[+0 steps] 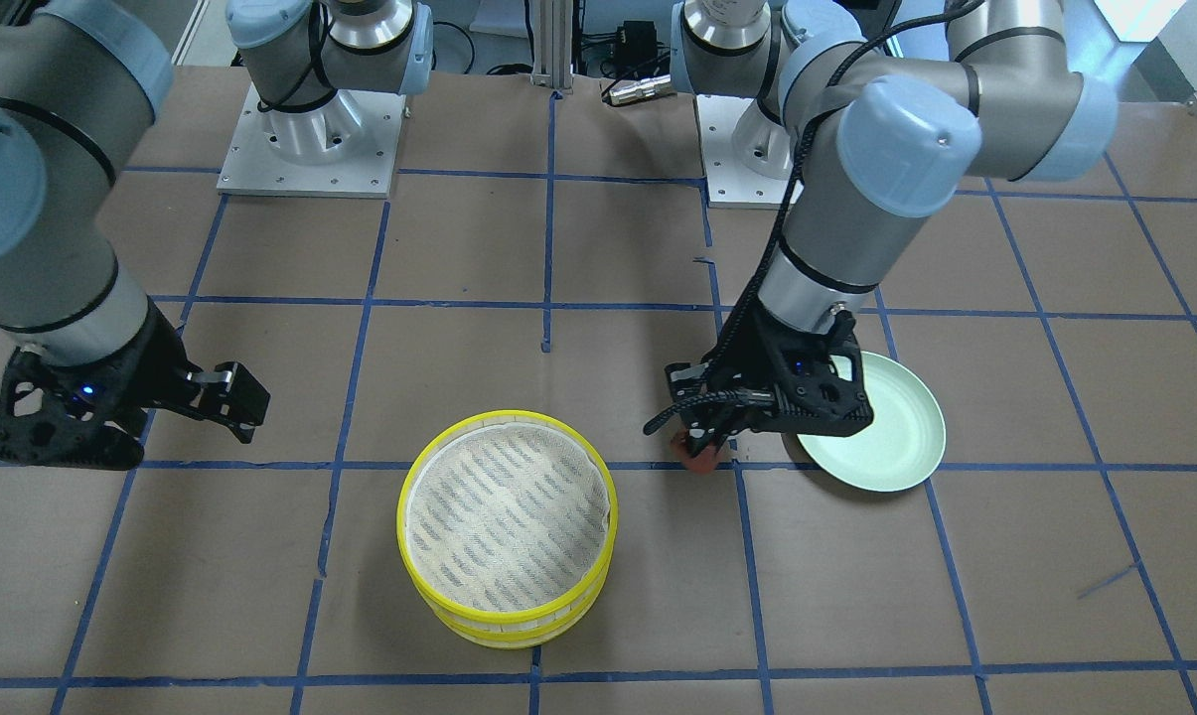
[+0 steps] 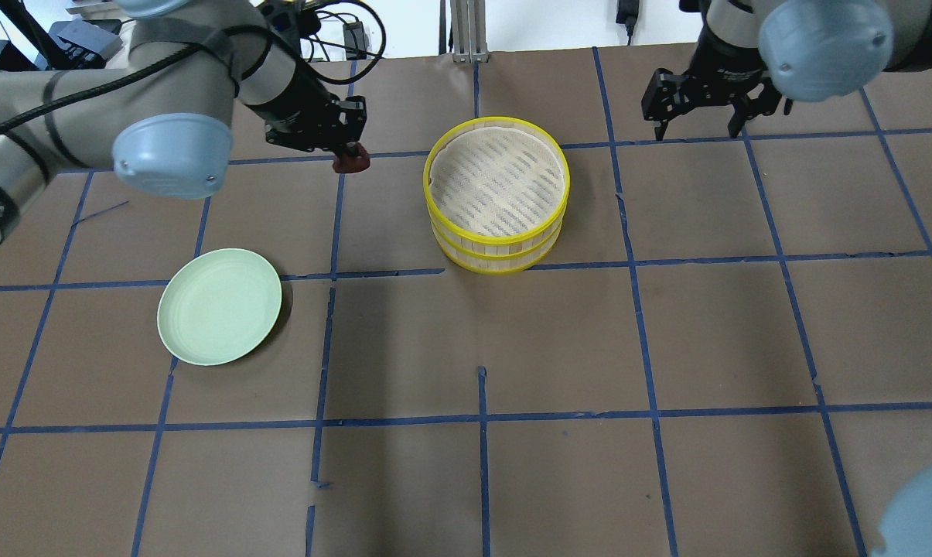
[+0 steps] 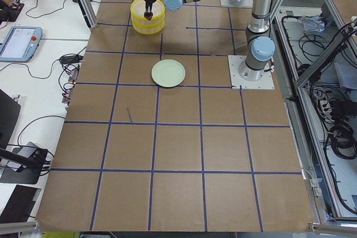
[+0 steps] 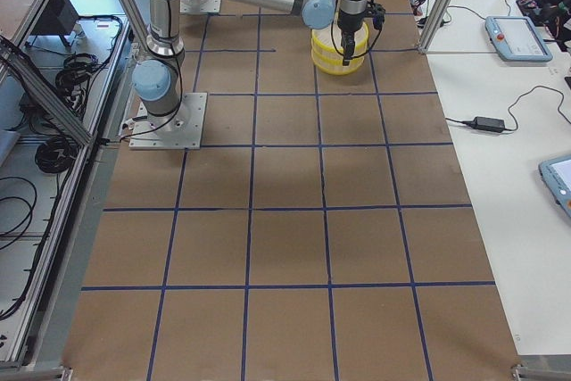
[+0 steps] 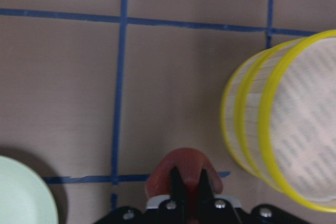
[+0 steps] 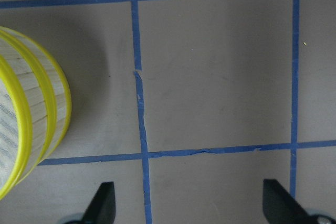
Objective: Place buns in different layers of steamer
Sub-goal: 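Carry the brown bun into the top steamer layer and open the left gripper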
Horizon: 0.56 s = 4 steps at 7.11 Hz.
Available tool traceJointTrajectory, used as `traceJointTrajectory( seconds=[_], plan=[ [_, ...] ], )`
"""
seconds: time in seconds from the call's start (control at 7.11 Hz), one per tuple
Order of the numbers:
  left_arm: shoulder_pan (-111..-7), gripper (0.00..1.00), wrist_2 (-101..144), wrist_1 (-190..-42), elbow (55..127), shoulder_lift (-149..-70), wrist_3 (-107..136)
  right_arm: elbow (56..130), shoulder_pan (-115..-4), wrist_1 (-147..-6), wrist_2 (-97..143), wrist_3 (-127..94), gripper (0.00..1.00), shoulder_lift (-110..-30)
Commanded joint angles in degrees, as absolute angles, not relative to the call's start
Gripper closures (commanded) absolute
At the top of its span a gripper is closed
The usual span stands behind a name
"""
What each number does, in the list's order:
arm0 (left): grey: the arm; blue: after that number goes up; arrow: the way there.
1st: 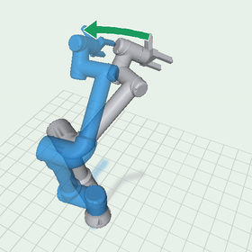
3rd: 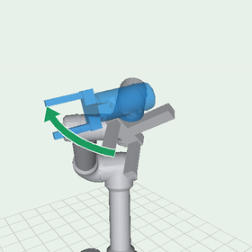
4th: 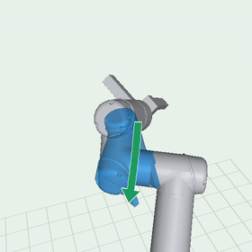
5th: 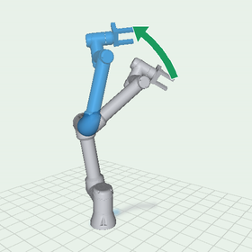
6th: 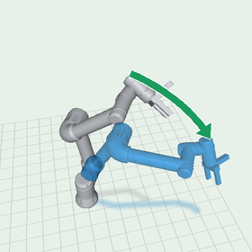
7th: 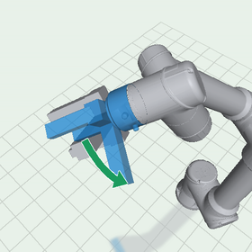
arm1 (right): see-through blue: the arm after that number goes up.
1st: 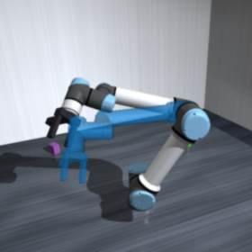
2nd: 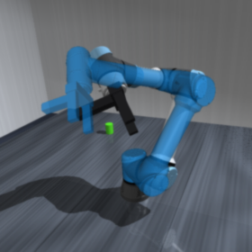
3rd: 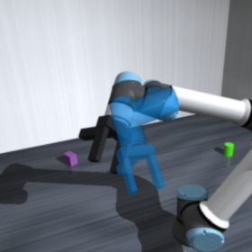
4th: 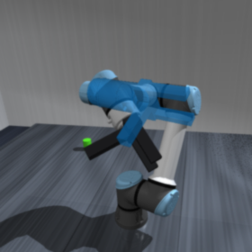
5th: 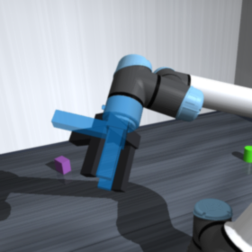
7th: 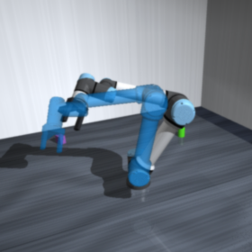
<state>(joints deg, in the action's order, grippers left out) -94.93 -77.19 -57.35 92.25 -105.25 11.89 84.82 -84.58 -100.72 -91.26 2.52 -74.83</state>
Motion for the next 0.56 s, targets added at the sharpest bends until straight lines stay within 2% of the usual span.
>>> traceJointTrajectory(
  seconds=[0.0, 0.14, 0.42],
  plan=[
    [-100.26, 1.00, -73.92, -41.21, 91.14, -113.52, 25.09, 84.56, -83.48, -92.86, -84.69, 4.13, 0.00, -80.55],
    [-102.46, 1.00, -74.00, -38.52, 89.75, -115.64, 29.57, 84.46, -87.15, -91.33, -84.55, 3.96, 0.00, -84.42],
    [-103.36, 0.98, -73.92, -38.41, 88.42, -116.28, 33.04, 85.51, -89.82, -89.56, -89.01, 3.52, 0.00, -84.47]
  ],
)
